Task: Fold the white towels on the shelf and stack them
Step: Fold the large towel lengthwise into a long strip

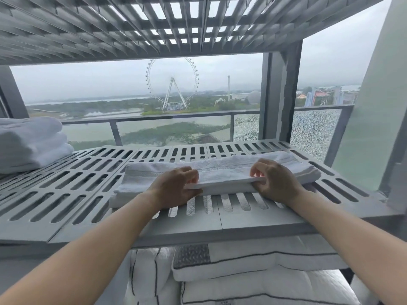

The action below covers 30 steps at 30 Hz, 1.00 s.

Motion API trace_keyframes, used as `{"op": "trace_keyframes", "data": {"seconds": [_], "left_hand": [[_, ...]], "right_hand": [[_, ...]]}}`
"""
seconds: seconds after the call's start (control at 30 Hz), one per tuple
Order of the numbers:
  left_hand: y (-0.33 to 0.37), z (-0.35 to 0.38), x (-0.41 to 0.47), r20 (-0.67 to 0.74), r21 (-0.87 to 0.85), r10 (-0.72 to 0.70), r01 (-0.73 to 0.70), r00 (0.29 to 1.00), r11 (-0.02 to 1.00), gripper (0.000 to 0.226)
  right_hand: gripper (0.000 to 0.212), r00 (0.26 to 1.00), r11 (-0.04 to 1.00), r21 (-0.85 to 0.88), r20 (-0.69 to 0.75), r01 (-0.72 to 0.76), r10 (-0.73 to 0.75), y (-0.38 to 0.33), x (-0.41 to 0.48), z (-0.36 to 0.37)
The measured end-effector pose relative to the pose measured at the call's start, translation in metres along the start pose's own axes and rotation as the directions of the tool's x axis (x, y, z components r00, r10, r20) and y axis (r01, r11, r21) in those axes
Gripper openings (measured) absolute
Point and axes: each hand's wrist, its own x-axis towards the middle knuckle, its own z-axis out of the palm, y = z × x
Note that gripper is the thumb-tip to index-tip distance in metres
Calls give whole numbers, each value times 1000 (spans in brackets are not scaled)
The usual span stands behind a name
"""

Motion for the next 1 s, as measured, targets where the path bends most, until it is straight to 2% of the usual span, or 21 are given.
{"op": "trace_keyframes", "data": {"seconds": [0.1,0.2,0.27,0.4,0.53,0.63,0.73,0.87,1.0], "left_hand": [[7,2,0,-40,-4,-24,24,999,1000,33],[35,10,10,-120,-114,-93,80,988,990,43],[57,18,20,-152,-153,-99,76,983,985,40],[78,26,31,-124,-154,-130,110,984,982,15],[82,24,36,-73,-122,-152,143,986,982,16],[105,28,51,-124,-166,-166,144,978,975,30],[129,38,71,-147,-202,-210,179,967,963,39],[146,45,87,-96,-143,-269,254,958,957,31],[151,45,94,-75,-179,-329,312,941,933,23]], "right_hand": [[7,998,998,-8,-14,64,-64,-2,-2,1],[5,995,995,14,-10,99,-99,-3,-2,2],[5,995,994,32,-16,103,-102,-3,-2,1],[8,993,988,104,2,118,-118,1,-7,-9],[19,995,993,65,16,102,-103,22,-16,-17],[22,995,993,97,68,67,-73,36,-19,-22],[23,988,989,113,110,92,-105,47,-21,-30],[26,991,994,73,98,82,-89,66,-22,-43],[21,985,998,-39,167,43,-36,85,-21,-45]]}}
